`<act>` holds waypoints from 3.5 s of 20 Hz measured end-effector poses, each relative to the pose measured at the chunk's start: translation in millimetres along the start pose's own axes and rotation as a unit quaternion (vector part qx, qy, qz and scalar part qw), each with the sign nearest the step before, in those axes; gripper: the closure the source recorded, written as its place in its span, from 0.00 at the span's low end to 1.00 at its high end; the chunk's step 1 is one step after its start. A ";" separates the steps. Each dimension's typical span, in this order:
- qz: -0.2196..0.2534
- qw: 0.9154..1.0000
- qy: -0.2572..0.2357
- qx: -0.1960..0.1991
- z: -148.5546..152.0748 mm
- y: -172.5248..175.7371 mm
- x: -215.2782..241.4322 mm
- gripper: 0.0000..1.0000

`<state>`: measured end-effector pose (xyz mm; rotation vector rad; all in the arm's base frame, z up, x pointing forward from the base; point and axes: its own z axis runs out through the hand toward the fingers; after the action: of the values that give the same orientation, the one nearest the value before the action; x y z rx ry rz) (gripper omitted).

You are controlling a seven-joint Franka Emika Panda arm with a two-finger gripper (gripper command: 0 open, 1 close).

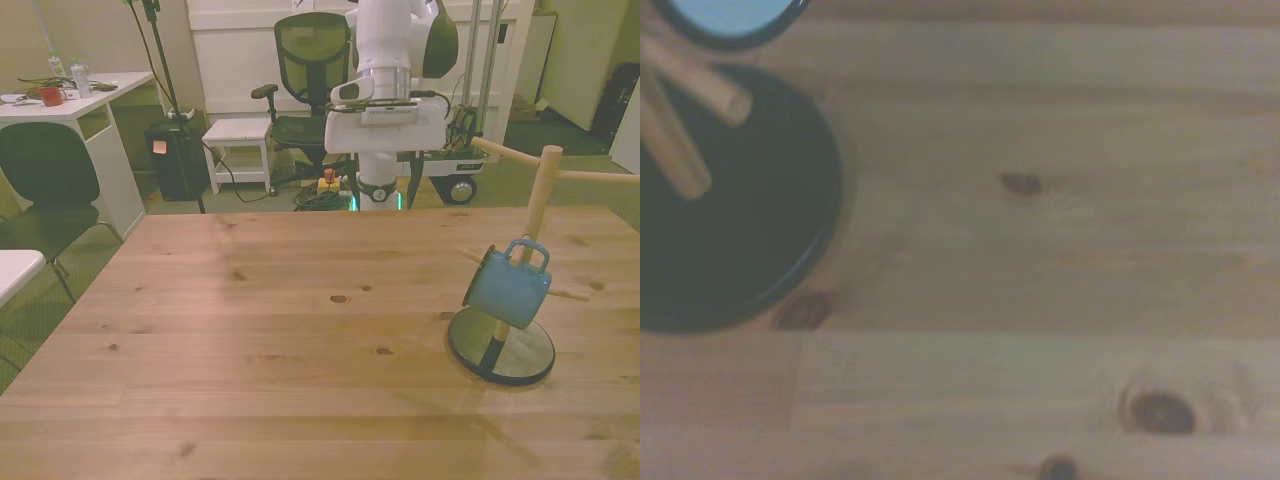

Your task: Unload the mug

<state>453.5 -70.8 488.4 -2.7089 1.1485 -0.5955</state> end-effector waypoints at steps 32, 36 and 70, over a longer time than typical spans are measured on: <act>-0.206 0.958 0.001 0.198 90.8 -84.9 105.8 0.00; -0.214 0.953 0.011 0.216 101.5 -91.9 106.5 0.00; -0.266 0.919 0.005 0.289 141.6 -143.6 97.7 1.00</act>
<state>667.8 -43.8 428.5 -2.4469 0.1467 -0.8508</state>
